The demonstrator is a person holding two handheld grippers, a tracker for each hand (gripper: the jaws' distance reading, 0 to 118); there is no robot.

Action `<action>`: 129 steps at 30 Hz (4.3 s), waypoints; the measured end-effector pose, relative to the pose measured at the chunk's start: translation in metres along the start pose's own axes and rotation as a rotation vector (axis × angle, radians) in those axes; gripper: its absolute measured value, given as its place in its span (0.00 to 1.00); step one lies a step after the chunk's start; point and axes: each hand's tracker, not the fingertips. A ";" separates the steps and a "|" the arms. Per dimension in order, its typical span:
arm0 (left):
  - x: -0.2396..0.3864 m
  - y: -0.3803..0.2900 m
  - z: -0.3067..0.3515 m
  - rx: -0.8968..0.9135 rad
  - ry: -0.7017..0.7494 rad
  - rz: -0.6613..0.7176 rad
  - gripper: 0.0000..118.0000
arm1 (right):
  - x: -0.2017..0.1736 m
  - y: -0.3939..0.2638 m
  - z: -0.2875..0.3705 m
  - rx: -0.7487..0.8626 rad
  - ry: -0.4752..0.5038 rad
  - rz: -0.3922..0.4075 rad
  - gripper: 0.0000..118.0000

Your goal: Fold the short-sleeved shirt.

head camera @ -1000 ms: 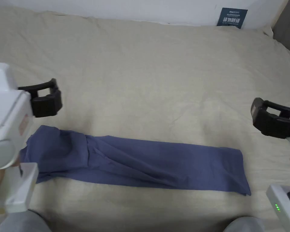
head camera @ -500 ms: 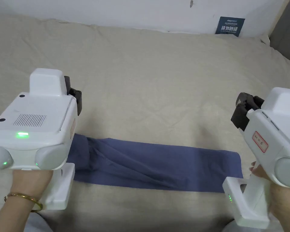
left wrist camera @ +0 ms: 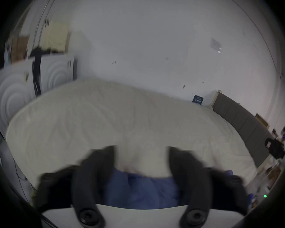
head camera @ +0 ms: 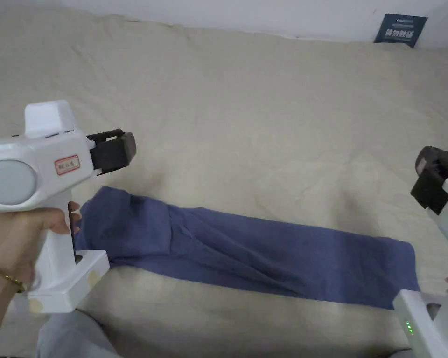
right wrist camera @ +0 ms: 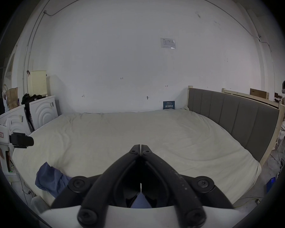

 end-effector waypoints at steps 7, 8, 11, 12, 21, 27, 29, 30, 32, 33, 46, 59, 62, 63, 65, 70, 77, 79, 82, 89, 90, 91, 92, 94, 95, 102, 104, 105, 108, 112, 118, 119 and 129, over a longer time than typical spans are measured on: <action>-0.105 -0.017 -0.018 -0.146 -0.175 0.330 1.00 | -0.010 0.000 -0.020 -0.054 -0.001 -0.021 0.01; -0.118 -0.023 -0.021 -0.163 -0.184 0.372 1.00 | -0.012 -0.001 -0.022 -0.063 -0.001 -0.023 0.01; -0.150 -0.052 -0.026 -0.171 -0.207 0.474 1.00 | -0.022 -0.004 -0.028 -0.087 0.007 0.002 0.01; -0.159 -0.062 -0.029 -0.182 -0.223 0.494 1.00 | -0.025 -0.005 -0.030 -0.097 0.004 0.015 0.01; -0.153 -0.111 -0.053 -0.318 -0.290 0.595 1.00 | -0.038 -0.008 -0.033 -0.138 0.003 0.028 0.01; -0.139 -0.107 -0.059 -0.327 -0.291 0.625 0.42 | -0.033 -0.011 -0.036 -0.159 0.019 -0.009 0.01; -0.129 -0.108 -0.070 -0.395 -0.198 0.542 0.12 | -0.036 -0.012 -0.038 -0.159 0.016 0.002 0.01; -0.128 -0.108 -0.072 -0.400 -0.189 0.530 0.11 | -0.037 -0.013 -0.038 -0.157 0.003 0.015 0.01; -0.122 -0.095 -0.067 -0.397 -0.148 0.570 0.10 | -0.029 -0.016 -0.040 -0.155 0.000 0.011 0.01; -0.117 -0.086 -0.065 -0.405 -0.109 0.524 0.10 | -0.028 -0.016 -0.039 -0.156 0.009 0.001 0.01; 0.062 0.001 0.013 -0.238 -0.225 -0.038 0.10 | -0.005 -0.016 -0.015 -0.123 0.012 -0.017 0.01; 0.236 -0.124 -0.088 -0.478 -0.174 -0.342 0.10 | 0.054 -0.022 0.028 -0.096 -0.094 -0.087 0.01; 0.247 -0.156 -0.105 -0.526 -0.170 -0.354 0.31 | 0.062 -0.024 0.036 -0.101 -0.113 -0.088 0.01; 0.249 -0.163 -0.110 -0.551 -0.182 -0.350 0.47 | 0.064 -0.025 0.037 -0.104 -0.122 -0.086 0.01; 0.251 -0.169 -0.108 -0.609 -0.230 -0.310 0.57 | 0.067 -0.026 0.039 -0.105 -0.130 -0.077 0.01; 0.237 -0.121 -0.088 -0.485 -0.309 -0.166 0.16 | 0.068 -0.027 0.039 -0.106 -0.130 -0.088 0.01; 0.215 -0.113 -0.057 -0.238 -0.115 -0.325 0.10 | 0.057 -0.031 0.033 -0.112 -0.085 -0.084 0.01; 0.204 -0.126 -0.055 -0.270 -0.174 -0.257 0.10 | 0.055 -0.033 0.033 -0.117 -0.075 -0.083 0.01; 0.194 -0.148 -0.049 -0.331 -0.300 -0.144 0.09 | 0.056 -0.034 0.033 -0.123 -0.072 -0.077 0.01; 0.226 -0.188 -0.062 -0.431 -0.347 -0.120 0.08 | 0.066 -0.039 0.038 -0.139 -0.095 -0.087 0.01; 0.236 -0.197 -0.067 -0.439 -0.330 -0.134 0.08 | 0.067 -0.039 0.040 -0.141 -0.100 -0.086 0.01; 0.244 -0.206 -0.071 -0.457 -0.314 -0.155 0.08 | 0.068 -0.040 0.041 -0.144 -0.106 -0.086 0.01; 0.251 -0.213 -0.074 -0.484 -0.301 -0.183 0.08 | 0.070 -0.041 0.042 -0.147 -0.109 -0.086 0.01; 0.264 -0.225 -0.081 -0.492 -0.261 -0.246 0.08 | 0.073 -0.042 0.045 -0.151 -0.116 -0.090 0.01; 0.268 -0.228 -0.081 -0.467 -0.246 -0.257 0.08 | 0.074 -0.042 0.047 -0.152 -0.119 -0.091 0.01; 0.262 -0.169 -0.061 -0.404 -0.426 -0.009 0.71 | 0.078 -0.038 0.049 -0.147 -0.128 -0.094 0.01; 0.256 -0.145 -0.048 -0.295 -0.463 -0.005 1.00 | 0.077 -0.036 0.049 -0.141 -0.125 -0.092 0.01; 0.249 -0.132 -0.044 -0.228 -0.457 -0.008 1.00 | 0.076 -0.035 0.049 -0.138 -0.121 -0.090 0.01; 0.224 -0.093 -0.028 -0.098 -0.435 -0.017 1.00 | 0.072 -0.032 0.048 -0.129 -0.110 -0.083 0.01; 0.173 -0.059 -0.027 -0.065 -0.401 0.000 1.00 | 0.066 -0.030 0.045 -0.124 -0.091 -0.083 0.01; 0.065 -0.058 -0.061 -0.294 -0.474 0.174 1.00 | 0.056 -0.029 0.039 -0.136 -0.062 -0.063 0.01; 0.048 -0.064 -0.069 -0.337 -0.485 0.244 1.00 | 0.054 -0.030 0.037 -0.140 -0.058 -0.059 0.01; 0.001 -0.139 -0.105 -0.561 -0.533 0.414 1.00 | 0.040 -0.029 0.026 -0.178 -0.045 -0.028 0.01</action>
